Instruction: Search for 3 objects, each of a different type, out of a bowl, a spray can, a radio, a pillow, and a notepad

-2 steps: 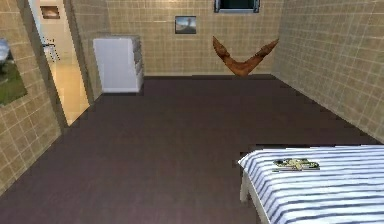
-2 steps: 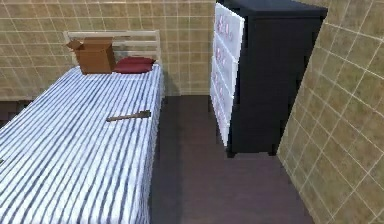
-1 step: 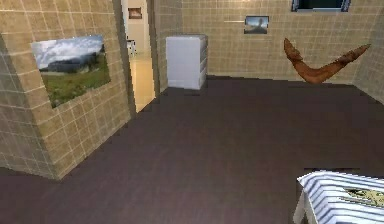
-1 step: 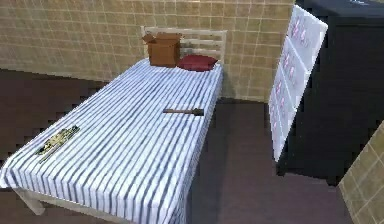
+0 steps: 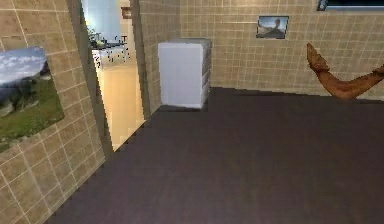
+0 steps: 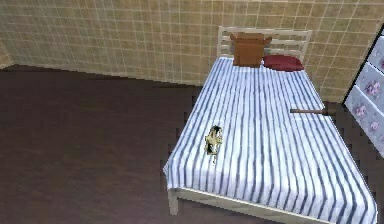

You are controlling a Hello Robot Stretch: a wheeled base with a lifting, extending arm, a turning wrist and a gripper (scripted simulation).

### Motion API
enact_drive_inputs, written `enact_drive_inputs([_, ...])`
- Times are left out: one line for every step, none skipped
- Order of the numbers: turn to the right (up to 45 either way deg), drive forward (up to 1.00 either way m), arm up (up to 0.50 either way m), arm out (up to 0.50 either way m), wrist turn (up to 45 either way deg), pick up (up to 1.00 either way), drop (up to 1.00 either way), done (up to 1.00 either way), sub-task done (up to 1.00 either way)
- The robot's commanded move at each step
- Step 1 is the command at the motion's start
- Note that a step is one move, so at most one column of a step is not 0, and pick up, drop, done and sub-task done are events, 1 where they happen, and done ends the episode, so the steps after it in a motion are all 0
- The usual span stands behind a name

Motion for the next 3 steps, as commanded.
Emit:
enact_drive_inputs([-3.0,0.00,0.00,0.00,0.0,0.00,0.00,0.00,0.00])
enact_drive_inputs([0.0,1.00,0.00,0.00,0.0,0.00,0.00,0.00,0.00])
enact_drive_inputs([0.0,1.00,0.00,0.00,0.0,0.00,0.00,0.00,0.00])
